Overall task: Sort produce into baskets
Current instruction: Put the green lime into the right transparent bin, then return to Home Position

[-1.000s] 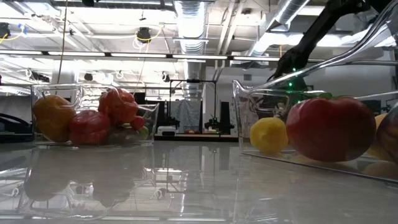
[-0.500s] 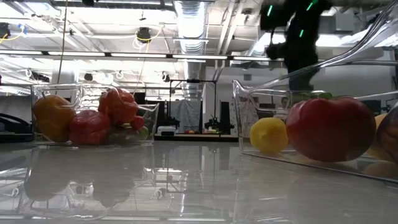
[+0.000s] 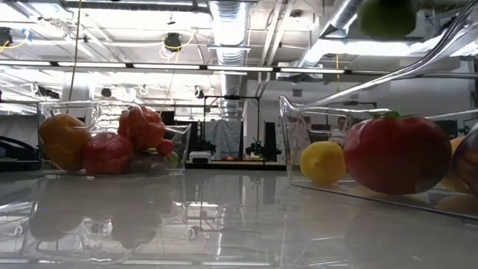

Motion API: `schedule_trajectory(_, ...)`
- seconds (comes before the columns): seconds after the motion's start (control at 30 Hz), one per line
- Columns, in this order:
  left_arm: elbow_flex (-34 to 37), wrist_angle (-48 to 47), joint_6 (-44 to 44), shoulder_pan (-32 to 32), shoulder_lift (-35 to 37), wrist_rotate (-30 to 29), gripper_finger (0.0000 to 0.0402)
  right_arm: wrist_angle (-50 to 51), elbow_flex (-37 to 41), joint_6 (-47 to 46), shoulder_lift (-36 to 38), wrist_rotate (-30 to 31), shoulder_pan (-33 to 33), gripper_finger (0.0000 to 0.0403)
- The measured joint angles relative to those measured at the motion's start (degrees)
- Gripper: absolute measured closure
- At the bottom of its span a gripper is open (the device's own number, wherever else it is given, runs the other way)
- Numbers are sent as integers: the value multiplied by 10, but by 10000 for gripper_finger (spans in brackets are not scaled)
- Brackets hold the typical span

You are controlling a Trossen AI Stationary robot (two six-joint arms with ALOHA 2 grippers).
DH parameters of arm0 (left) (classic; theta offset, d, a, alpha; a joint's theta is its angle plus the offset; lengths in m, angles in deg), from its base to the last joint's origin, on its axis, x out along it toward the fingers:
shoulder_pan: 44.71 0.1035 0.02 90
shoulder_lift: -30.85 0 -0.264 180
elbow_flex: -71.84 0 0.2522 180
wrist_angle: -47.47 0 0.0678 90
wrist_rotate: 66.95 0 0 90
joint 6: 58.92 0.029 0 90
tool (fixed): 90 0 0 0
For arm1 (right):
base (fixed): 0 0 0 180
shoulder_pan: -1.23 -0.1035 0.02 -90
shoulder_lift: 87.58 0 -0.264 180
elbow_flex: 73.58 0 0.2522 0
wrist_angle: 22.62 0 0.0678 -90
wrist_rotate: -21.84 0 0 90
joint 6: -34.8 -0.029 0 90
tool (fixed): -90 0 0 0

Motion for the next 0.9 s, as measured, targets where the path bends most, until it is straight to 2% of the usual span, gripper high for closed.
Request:
schedule_trajectory(0.1,0,8,-24,0,-11,13,136,5,1,1,-19,49,-14,161)
schedule_trajectory(0.3,0,26,-54,0,-46,12,136,-2,2,5,-39,60,-16,133)
schedule_trajectory(0.47,0,23,-48,-1,-51,11,136,2,31,2,-16,99,-19,116)
schedule_trajectory(0.63,1,-5,-10,-9,-21,16,136,-7,112,-28,72,163,-22,106)
schedule_trajectory(0.77,31,4,19,-10,11,47,136,-99,211,-5,169,178,-22,106)
schedule_trajectory(0.9,85,51,30,-9,53,46,136,-194,310,53,275,175,-22,106)
